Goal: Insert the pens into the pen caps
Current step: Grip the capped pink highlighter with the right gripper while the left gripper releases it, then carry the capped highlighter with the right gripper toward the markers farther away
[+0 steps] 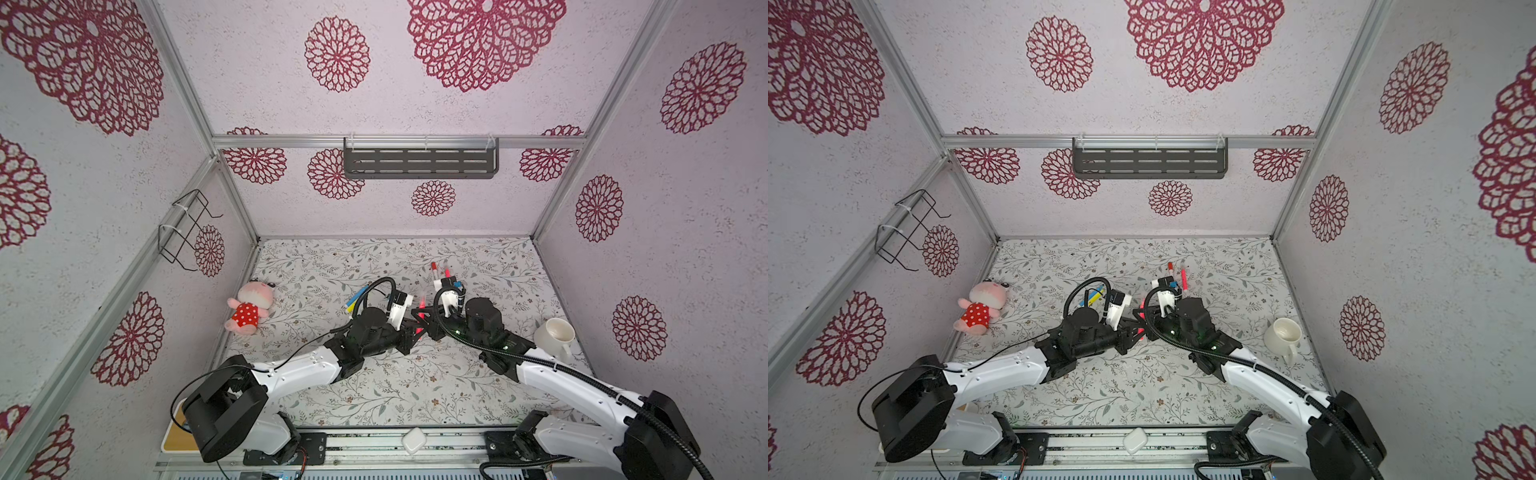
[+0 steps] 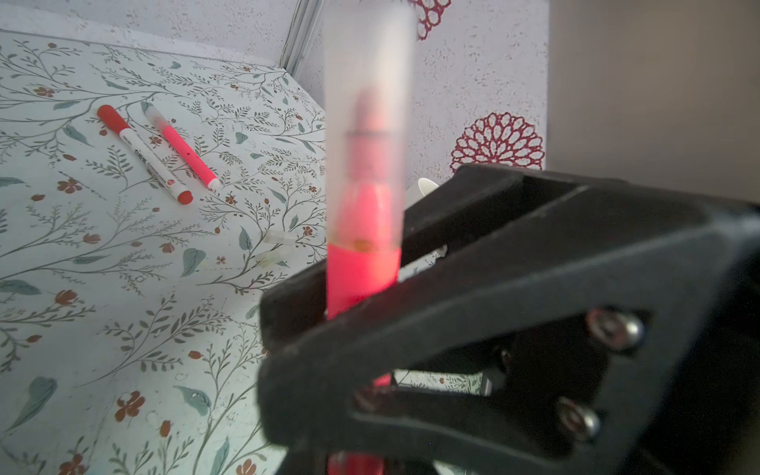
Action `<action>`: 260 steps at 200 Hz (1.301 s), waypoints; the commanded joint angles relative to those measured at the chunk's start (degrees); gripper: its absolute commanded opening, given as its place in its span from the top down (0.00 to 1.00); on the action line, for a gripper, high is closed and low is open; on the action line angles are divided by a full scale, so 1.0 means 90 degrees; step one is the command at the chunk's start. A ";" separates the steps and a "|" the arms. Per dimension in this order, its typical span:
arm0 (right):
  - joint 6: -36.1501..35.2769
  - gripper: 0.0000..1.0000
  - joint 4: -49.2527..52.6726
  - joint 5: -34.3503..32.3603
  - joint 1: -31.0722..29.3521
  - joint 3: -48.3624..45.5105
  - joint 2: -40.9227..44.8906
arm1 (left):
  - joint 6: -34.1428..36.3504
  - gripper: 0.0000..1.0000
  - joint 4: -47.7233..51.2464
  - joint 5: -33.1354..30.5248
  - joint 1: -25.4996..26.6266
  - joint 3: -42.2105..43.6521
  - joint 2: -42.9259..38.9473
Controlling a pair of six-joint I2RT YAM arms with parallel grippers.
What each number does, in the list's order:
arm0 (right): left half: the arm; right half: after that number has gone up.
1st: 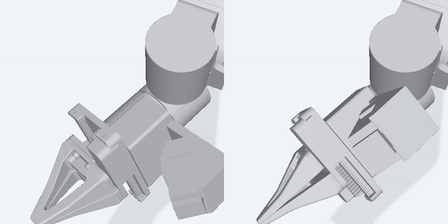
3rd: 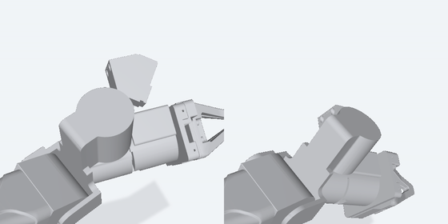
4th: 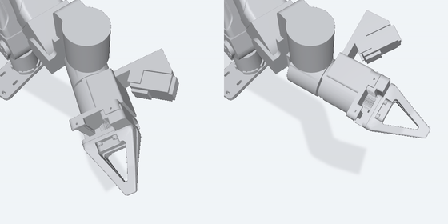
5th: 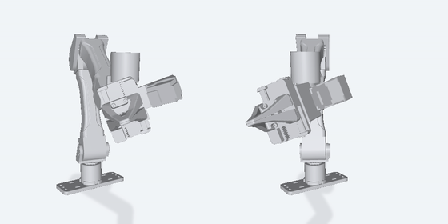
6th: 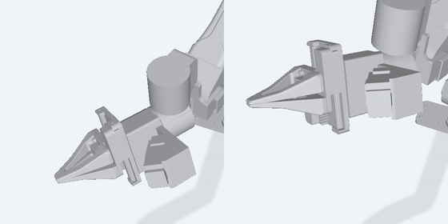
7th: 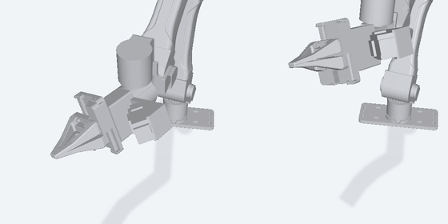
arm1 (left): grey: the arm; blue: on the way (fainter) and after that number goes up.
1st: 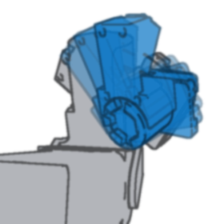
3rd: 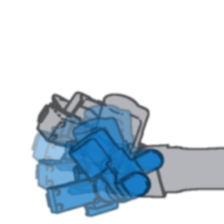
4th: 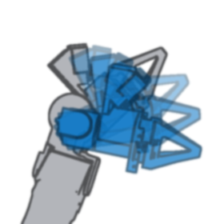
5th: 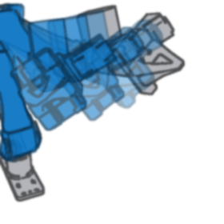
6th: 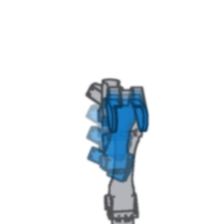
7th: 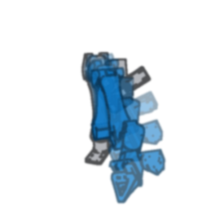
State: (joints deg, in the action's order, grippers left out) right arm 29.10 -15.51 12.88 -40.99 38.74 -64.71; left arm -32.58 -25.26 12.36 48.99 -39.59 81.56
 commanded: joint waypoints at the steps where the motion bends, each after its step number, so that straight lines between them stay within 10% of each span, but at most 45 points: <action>1: -0.0225 1.00 0.0104 -0.0281 0.0208 0.0103 0.0236 | 0.0041 0.77 0.0147 -0.0190 -0.0013 -0.0077 -0.0081; 35: -0.0400 1.00 0.0407 -0.0497 0.0386 0.0327 0.0275 | 0.0124 0.56 0.0550 -0.0368 -0.0014 -0.0152 -0.0044; 145: -0.0918 0.94 0.2884 -0.0805 0.1130 0.2900 -0.3213 | -0.0127 0.53 0.0943 -0.1513 -0.0014 0.0589 -0.0836; 260: -0.1971 0.87 0.6368 -0.2188 0.1529 0.9254 -0.7999 | -0.0079 0.52 0.1276 -0.1887 -0.0014 0.0815 -0.1380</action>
State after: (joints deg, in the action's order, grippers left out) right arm 14.33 30.74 -2.09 -29.61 113.65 -132.55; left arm -33.23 -15.00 -3.05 48.99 -33.19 70.37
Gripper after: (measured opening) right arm 0.180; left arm 0.476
